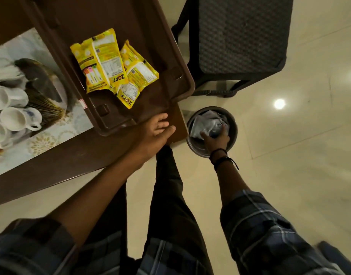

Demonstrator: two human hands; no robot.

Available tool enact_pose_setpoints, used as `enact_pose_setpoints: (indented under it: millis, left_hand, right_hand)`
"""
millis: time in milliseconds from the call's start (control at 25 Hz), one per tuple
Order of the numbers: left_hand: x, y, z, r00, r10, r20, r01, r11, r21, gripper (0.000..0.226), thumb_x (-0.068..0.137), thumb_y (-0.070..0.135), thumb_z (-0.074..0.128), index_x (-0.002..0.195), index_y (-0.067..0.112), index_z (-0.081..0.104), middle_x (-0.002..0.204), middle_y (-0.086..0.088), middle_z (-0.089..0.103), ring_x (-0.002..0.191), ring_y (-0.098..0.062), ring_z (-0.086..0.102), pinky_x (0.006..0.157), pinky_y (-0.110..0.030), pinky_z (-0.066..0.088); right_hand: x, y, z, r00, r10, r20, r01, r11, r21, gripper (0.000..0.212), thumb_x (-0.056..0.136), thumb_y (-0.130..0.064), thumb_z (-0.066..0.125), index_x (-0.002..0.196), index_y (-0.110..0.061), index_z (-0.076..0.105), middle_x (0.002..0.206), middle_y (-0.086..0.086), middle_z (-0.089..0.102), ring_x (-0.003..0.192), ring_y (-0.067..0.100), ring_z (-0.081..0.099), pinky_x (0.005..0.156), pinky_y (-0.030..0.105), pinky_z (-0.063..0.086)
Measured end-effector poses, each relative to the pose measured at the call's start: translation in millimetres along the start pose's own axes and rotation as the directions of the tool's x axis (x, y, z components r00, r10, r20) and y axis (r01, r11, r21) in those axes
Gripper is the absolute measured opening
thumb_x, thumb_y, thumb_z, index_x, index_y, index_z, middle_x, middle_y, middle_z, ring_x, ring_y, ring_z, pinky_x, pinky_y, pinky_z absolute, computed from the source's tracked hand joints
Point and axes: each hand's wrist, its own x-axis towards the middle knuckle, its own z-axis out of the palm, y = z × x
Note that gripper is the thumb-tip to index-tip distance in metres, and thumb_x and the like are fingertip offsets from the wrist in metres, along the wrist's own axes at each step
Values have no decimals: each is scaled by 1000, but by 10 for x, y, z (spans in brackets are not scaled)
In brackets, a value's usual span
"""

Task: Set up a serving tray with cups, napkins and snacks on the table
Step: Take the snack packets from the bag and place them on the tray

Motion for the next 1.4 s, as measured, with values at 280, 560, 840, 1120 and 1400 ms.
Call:
enact_pose_setpoints:
  millis: [280, 560, 840, 1120, 1400]
  left_hand:
    - [-220, 20, -467, 993, 18, -120, -26, 998, -63, 45, 92, 16, 58, 135, 10, 46, 128, -11, 59, 109, -17, 57, 74, -19, 45]
    - [-205, -24, -919, 964, 8, -266, -47, 989, -143, 44, 93, 16, 57, 135, 7, 45, 124, -9, 62, 109, -19, 59, 73, -20, 47]
    - [110, -84, -1249, 942, -80, -325, 9, 977, -215, 48, 91, 23, 61, 135, 14, 46, 131, -9, 58, 117, -22, 57, 94, -38, 50]
    - [536, 136, -1346, 948, -237, -210, 64, 792, -607, 40, 93, 19, 55, 132, 29, 48, 141, -3, 48, 127, -24, 45, 101, -39, 40]
    - [583, 340, -1354, 810, -168, -562, -199, 823, -532, 30, 90, 16, 61, 120, 15, 62, 111, 5, 65, 97, -2, 60, 87, -24, 49]
  right_hand:
    - [-737, -776, 223, 901, -407, -151, 430, 883, 189, 74, 83, -30, 73, 144, -18, 33, 136, 9, 44, 93, 7, 58, 78, 12, 50]
    - [-1183, -1441, 784, 668, -738, -96, 744, 660, 101, 61, 79, -19, 74, 132, -4, 46, 128, 16, 49, 115, 23, 51, 95, 27, 47]
    - [-1039, -1686, 1247, 622, -736, 267, 781, 558, -280, 60, 74, -34, 77, 128, -15, 57, 144, 15, 37, 131, 35, 35, 104, 36, 32]
    - [-937, -1598, 1381, 647, -650, 398, 749, 445, -491, 100, 68, -46, 79, 149, -28, 22, 160, 11, 8, 147, 34, 13, 108, 53, 34]
    - [-955, -1698, 1451, 673, -645, 360, 722, 470, -507, 106, 67, -57, 75, 148, -18, 19, 154, 20, 17, 144, 37, 18, 107, 50, 35]
